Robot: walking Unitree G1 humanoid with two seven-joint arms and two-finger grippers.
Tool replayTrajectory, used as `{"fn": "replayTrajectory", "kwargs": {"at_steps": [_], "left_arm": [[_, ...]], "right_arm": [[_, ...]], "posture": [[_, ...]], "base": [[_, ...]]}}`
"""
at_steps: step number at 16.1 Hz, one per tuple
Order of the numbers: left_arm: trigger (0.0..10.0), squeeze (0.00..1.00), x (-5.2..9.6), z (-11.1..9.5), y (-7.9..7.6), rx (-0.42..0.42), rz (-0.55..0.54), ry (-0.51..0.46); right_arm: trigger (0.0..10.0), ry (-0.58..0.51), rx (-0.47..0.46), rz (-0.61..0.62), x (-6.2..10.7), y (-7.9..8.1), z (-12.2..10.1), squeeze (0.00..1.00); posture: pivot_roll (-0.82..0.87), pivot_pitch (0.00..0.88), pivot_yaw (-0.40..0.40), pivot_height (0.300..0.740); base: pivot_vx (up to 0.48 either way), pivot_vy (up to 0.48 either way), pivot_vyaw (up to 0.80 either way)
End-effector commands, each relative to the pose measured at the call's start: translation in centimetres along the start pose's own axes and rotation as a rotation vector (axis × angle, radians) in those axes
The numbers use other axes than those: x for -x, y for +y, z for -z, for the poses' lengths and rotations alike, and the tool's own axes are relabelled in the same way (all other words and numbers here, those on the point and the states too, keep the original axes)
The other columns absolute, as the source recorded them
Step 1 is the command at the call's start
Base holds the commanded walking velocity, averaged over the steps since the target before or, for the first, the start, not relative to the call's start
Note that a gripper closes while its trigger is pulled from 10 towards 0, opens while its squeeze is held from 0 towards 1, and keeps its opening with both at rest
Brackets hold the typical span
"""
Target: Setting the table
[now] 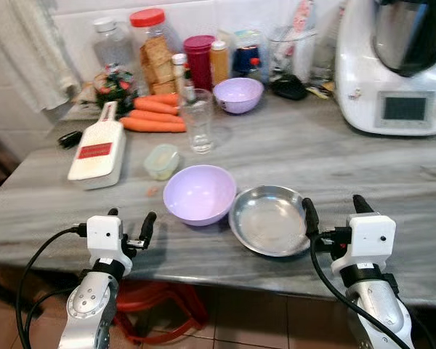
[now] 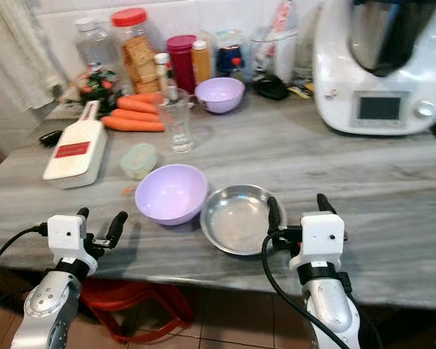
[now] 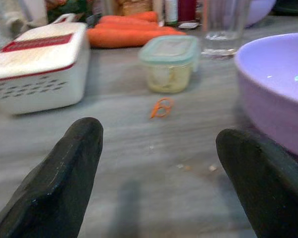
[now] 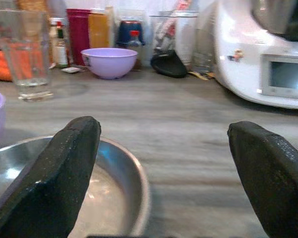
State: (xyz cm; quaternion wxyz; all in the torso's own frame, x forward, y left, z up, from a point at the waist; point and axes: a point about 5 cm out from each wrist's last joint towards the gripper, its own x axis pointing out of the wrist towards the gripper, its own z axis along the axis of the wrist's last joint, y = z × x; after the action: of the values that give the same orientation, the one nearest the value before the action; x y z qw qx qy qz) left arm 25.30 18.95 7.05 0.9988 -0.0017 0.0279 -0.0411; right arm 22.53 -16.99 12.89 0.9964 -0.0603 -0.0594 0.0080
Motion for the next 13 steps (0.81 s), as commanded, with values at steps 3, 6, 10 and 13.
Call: {"fn": "replayTrajectory", "kwargs": {"at_steps": [3, 6, 10, 13], "left_arm": [[10.0, 0.0, 0.13, -0.03, 0.37, -0.016, -0.007, 0.011], [10.0, 0.0, 0.09, -0.01, 0.29, -0.02, 0.0, 0.014], [10.0, 0.0, -0.16, -0.07, 0.38, -0.029, 0.001, 0.015], [10.0, 0.0, -0.29, -0.11, 0.35, -0.033, 0.005, 0.014]], "right_arm": [[10.0, 0.004, -0.016, -0.027, -0.14, 0.57, 0.14, 0.0], [10.0, 0.006, -0.039, -0.017, -0.3, 0.55, 0.2, 0.0], [10.0, 0.026, -0.063, 0.028, -0.59, 0.14, 0.48, 0.0], [10.0, 0.044, -0.066, 0.04, -0.66, -0.04, 0.76, 0.0]], "posture": [[-0.1, 0.004, 0.126, 0.74], [-0.1, 0.004, 0.126, 0.74], [-0.1, 0.0, 0.129, 0.74], [-0.1, 0.0, 0.129, 0.74]], "base": [[0.0, 0.0, 0.0], [-0.263, 0.0, 0.0], [-0.284, 0.0, 0.0], [-0.303, 0.0, 0.0]]}}
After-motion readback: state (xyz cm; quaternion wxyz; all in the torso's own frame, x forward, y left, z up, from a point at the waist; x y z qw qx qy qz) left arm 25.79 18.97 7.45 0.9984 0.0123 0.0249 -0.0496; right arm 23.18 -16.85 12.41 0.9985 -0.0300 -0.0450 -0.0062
